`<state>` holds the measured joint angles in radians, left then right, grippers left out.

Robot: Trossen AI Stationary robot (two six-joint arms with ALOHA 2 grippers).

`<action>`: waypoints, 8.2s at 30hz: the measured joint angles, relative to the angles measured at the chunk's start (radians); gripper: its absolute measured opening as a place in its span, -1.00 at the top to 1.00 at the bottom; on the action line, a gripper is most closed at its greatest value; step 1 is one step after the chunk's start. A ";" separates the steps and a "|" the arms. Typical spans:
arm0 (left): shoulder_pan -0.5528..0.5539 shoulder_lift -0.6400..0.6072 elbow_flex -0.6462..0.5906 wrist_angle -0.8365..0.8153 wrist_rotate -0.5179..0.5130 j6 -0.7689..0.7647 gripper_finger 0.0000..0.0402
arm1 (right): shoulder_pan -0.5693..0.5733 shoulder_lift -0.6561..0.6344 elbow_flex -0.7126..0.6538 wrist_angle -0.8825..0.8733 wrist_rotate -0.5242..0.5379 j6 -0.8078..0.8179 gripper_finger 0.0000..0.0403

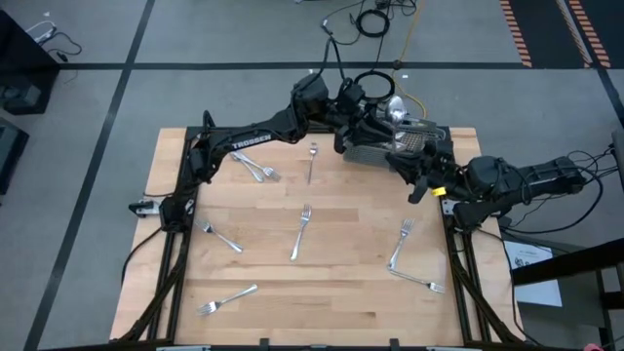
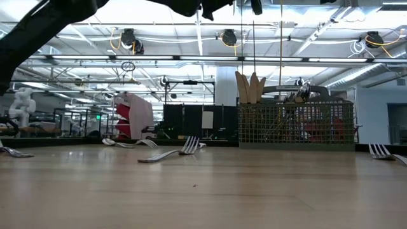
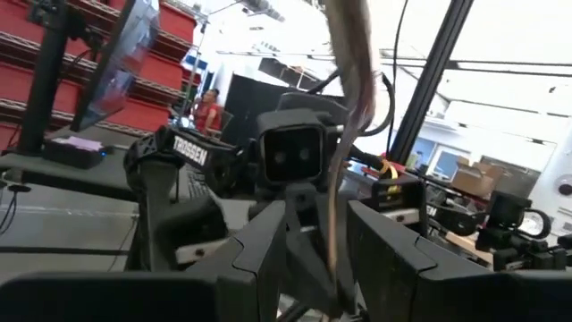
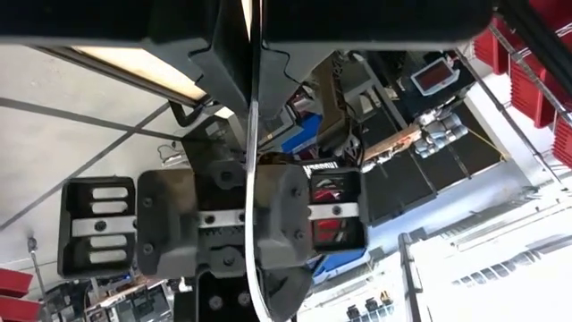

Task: Sort silverware
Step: Put the silver spoon into the silverware basket

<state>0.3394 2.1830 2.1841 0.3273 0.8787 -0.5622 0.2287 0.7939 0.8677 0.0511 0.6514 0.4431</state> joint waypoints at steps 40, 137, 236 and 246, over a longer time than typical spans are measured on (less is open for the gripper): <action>-0.007 0.000 0.000 0.029 -0.002 0.026 0.95 | -0.002 0.039 0.001 -0.009 0.036 0.006 0.78; 0.038 0.124 0.000 -0.393 -0.866 0.912 -0.01 | -0.002 -0.200 0.000 -0.200 0.134 0.029 -0.34; 0.426 -0.471 -1.289 -0.963 -1.008 -0.402 0.03 | -0.166 0.235 0.000 -0.211 -0.216 0.087 -0.34; 0.426 -0.470 -1.291 -0.981 -1.022 -0.405 0.50 | -0.166 0.235 0.000 -0.214 -0.216 0.087 -0.34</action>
<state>0.7654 1.7130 0.8928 -0.6534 -0.1429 -0.9672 0.0627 1.0286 0.8680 -0.1627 0.4358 0.5301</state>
